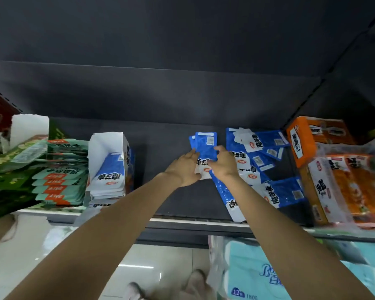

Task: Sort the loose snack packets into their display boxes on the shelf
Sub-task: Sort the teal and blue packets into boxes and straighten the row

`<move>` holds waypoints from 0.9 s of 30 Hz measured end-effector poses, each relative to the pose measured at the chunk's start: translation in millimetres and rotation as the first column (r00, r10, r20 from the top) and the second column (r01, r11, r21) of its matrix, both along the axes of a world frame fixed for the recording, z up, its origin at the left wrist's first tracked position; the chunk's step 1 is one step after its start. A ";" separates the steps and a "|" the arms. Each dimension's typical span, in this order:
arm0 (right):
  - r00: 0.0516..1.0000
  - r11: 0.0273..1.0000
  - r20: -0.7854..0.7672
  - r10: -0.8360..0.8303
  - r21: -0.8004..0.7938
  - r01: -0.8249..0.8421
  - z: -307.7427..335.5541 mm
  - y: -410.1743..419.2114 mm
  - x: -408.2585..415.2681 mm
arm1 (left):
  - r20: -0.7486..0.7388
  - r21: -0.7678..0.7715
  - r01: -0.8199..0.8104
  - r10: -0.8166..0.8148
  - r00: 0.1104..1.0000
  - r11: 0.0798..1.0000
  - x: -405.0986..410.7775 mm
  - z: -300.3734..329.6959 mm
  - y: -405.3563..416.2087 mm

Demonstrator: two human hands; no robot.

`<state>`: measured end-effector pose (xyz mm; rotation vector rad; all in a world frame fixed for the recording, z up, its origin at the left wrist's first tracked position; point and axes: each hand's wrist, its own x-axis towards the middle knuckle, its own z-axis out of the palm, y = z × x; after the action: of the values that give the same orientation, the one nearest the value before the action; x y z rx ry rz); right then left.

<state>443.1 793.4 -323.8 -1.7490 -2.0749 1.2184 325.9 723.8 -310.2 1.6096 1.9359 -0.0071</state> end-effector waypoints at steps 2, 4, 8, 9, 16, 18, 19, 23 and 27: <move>0.997 0.996 -0.076 -0.024 -0.082 0.018 1.8 -3.9 2.2 | -0.033 0.019 -0.006 0.006 0.999 1.000 0.8 0.6 -10.6; 0.992 0.993 -0.120 -0.033 -0.121 0.018 3.0 -9.7 3.1 | -0.100 -0.003 0.023 -0.023 0.995 1.000 0.6 2.6 -21.3; 0.979 0.985 -0.177 -0.101 -0.158 0.073 8.7 -20.3 -0.9 | -0.217 -0.019 0.087 -0.089 0.972 0.996 -0.9 5.4 -30.1; 0.976 0.984 -0.187 -0.113 -0.157 0.084 10.6 -22.5 -1.8 | -0.253 -0.001 0.117 -0.114 0.961 0.993 -1.6 7.8 -32.1; 0.968 0.999 -0.248 0.040 0.023 -0.035 39.2 -48.4 -8.1 | -0.438 0.292 0.191 -0.046 0.898 0.937 -16.3 56.3 -65.5; 0.971 0.970 -0.175 0.161 0.209 -0.123 51.0 -58.5 -13.1 | -0.380 0.439 0.134 0.048 0.924 0.888 -26.2 76.4 -77.4; 0.967 0.953 -0.175 0.187 0.270 -0.136 58.4 -64.4 -17.7 | -0.337 0.525 0.116 0.080 0.938 0.843 -32.4 85.0 -84.4; 0.943 0.901 -0.211 0.257 0.406 -0.154 86.1 -95.6 -46.9 | -0.107 0.816 0.059 0.049 0.993 0.574 -68.3 112.8 -113.4; 0.859 0.934 -0.435 0.272 0.333 -0.127 103.6 -130.5 -83.1 | 0.051 0.876 -0.034 -0.021 0.998 0.481 -114.9 140.4 -142.8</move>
<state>360.0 663.0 -220.2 -0.9946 -2.0334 1.1669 211.0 581.1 -169.8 2.1628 1.9956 1.2399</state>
